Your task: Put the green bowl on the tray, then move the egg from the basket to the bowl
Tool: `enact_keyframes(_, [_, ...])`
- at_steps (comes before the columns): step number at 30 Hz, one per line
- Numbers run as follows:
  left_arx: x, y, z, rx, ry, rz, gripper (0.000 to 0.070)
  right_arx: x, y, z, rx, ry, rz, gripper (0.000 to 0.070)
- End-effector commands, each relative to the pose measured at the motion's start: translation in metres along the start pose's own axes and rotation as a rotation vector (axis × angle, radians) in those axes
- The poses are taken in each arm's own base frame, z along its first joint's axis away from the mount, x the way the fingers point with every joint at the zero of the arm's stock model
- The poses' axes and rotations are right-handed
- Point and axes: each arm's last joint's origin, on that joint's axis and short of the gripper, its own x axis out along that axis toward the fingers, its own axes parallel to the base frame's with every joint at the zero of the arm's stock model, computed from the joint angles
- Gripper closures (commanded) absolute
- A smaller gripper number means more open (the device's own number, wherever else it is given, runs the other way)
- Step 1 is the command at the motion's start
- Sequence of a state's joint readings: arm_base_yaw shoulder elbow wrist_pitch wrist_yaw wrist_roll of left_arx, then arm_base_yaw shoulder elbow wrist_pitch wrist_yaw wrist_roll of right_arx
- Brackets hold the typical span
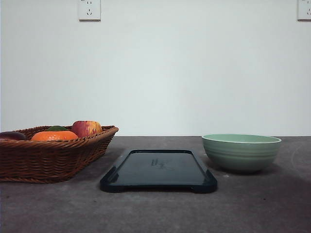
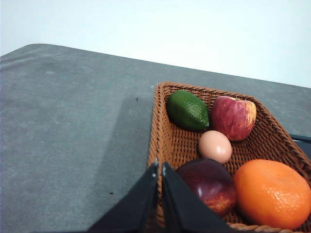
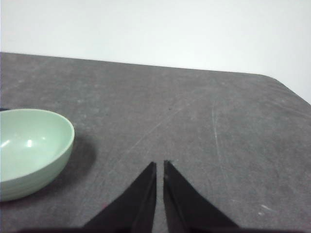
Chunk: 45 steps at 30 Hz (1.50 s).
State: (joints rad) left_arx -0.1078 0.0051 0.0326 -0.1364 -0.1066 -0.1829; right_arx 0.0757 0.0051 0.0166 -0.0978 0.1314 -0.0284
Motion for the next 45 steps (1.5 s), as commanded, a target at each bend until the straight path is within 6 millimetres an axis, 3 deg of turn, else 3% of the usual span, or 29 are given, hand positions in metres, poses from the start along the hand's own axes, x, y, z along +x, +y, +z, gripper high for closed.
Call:
enact_keyframes(1, [0.002, 0.001, -0.005, -0.049, 0.008, 0.001, 0.0700, 0.000, 0.000, 0.000, 0.067, -0.007, 0.005, 0.0681])
enact_keyframes(7, [0.002, 0.001, -0.005, -0.345, 0.008, 0.002, 0.0700, 0.000, 0.003, 0.001, 0.386, -0.007, 0.089, 0.0684])
enact_keyframes(13, [0.001, 0.000, -0.003, -0.761, -0.011, -0.008, 0.0700, 0.000, 0.003, 0.006, 0.614, -0.033, 0.113, 0.0690])
enact_keyframes(15, [0.001, -0.001, 0.002, -0.816, -0.053, -0.036, 0.0700, -0.001, 0.003, 0.009, 0.648, -0.056, 0.143, 0.0690])
enact_keyframes(21, [-0.005, -0.005, 0.030, -0.591, -0.280, -0.142, 0.0700, -0.006, 0.005, 0.029, 0.613, -0.159, 0.273, 0.0693])
enact_keyframes(25, [-0.013, -0.008, 0.051, -0.465, -0.315, -0.135, 0.0700, -0.011, 0.005, 0.047, 0.516, -0.172, 0.308, 0.0693])
enact_keyframes(36, [-0.031, -0.021, 0.127, -0.201, -0.096, -0.046, 0.0700, -0.007, 0.007, 0.113, 0.279, 0.007, 0.384, 0.0693])
enact_keyframes(45, [-0.005, -0.038, 0.173, -0.136, 0.219, -0.165, 0.0700, 0.020, 0.013, 0.149, 0.200, 0.218, 0.443, 0.0693])
